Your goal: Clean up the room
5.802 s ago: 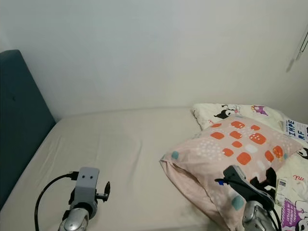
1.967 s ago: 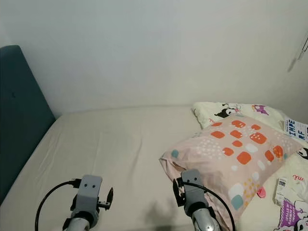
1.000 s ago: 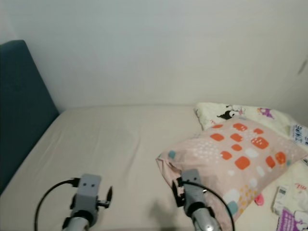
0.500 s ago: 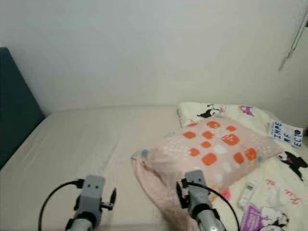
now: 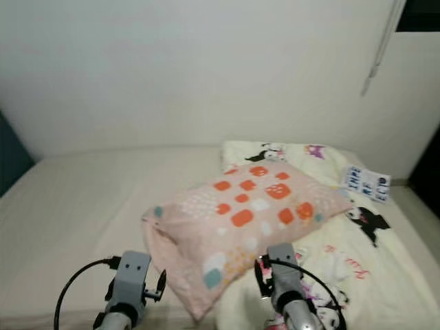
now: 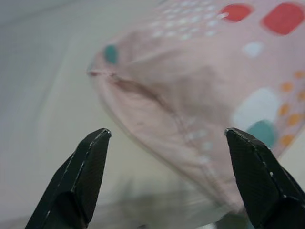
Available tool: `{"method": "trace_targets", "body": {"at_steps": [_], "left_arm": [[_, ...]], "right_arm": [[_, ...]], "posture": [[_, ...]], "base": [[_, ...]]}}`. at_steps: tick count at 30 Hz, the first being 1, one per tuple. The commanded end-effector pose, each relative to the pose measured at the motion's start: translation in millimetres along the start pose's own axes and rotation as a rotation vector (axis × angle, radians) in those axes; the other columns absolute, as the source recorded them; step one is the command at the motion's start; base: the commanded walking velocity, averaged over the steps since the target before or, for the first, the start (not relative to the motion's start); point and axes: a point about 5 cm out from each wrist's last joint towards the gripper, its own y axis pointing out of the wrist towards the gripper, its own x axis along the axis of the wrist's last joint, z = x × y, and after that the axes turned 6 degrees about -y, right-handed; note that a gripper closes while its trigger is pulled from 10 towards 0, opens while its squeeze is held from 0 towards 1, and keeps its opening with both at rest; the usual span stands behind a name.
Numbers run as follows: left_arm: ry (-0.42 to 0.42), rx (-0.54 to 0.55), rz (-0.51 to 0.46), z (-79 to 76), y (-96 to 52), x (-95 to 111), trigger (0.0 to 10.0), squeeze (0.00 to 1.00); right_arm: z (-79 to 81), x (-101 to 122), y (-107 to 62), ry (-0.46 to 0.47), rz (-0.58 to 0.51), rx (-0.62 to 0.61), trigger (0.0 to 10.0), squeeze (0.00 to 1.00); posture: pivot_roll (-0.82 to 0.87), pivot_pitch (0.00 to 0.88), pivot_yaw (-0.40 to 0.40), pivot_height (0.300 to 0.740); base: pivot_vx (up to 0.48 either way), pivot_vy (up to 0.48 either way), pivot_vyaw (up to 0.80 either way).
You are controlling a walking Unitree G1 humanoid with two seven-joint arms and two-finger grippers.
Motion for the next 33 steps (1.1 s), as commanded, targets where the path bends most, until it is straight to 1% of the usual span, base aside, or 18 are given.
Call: {"method": "trace_targets", "body": {"at_steps": [1, 5, 7, 9, 13, 16, 19, 26, 33], "left_arm": [[0.004, 0.008, 0.032, 2.7, -3.5, -6.6, 10.0, 0.0], [0.012, -0.004, 0.046, 1.9, -3.0, -7.2, 10.0, 0.0], [0.014, -0.015, 0.072, 1.0, -2.4, -9.1, 10.0, 0.0], [0.02, -0.035, 0.096, -0.8, -1.9, -10.9, 10.0, 0.0], [0.013, -0.033, 0.097, -0.9, -1.7, -11.1, 10.0, 0.0], [0.017, -0.025, 0.096, -1.0, -1.4, -10.8, 10.0, 0.0], [0.011, -0.025, 0.115, -2.2, -0.4, -11.9, 10.0, 0.0], [0.011, -0.003, 0.084, -2.6, 1.6, -6.5, 10.0, 0.0], [-0.031, 0.001, 0.07, -1.5, 1.0, -4.1, 10.0, 0.0]], "right_arm": [[6.8, -0.1, -0.3, 0.012, 0.003, 0.016, 10.0, 0.0], [7.0, -0.4, -0.5, 0.013, 0.005, 0.015, 10.0, 0.0], [7.1, -0.4, -0.4, 0.014, 0.005, 0.014, 10.0, 0.0], [7.3, -0.4, -0.5, 0.016, 0.006, 0.012, 10.0, 0.0], [7.3, -0.5, -0.6, 0.015, 0.007, 0.011, 10.0, 0.0], [7.3, -0.7, -0.8, 0.017, 0.008, 0.009, 10.0, 0.0], [7.1, -0.8, -0.6, 0.017, 0.01, 0.007, 10.0, 0.0], [6.5, 0.3, 0.3, 0.018, 0.005, 0.001, 10.0, 0.0], [7.5, 6.8, 4.8, -0.015, -0.009, 0.006, 10.0, 0.0]], "posture": [[-0.01, 0.088, -0.032, 0.74], [-0.01, 0.088, -0.031, 0.74], [-0.01, 0.087, -0.029, 0.74], [-0.01, 0.087, -0.027, 0.74], [-0.01, 0.088, -0.026, 0.74], [-0.01, 0.091, -0.024, 0.74], [-0.01, 0.093, -0.023, 0.74], [-0.01, 0.099, -0.022, 0.74], [-0.01, 0.102, -0.022, 0.74]], "base": [[0.0, -0.454, 0.0], [0.0, -0.446, 0.0], [0.0, 0.0, 0.0], [0.0, 0.472, 0.0], [0.0, 0.469, 0.0], [0.0, 0.0, 0.0], [0.0, 0.0, 0.0], [0.0, 0.0, 0.0], [0.0, 0.0, 0.0]]}}
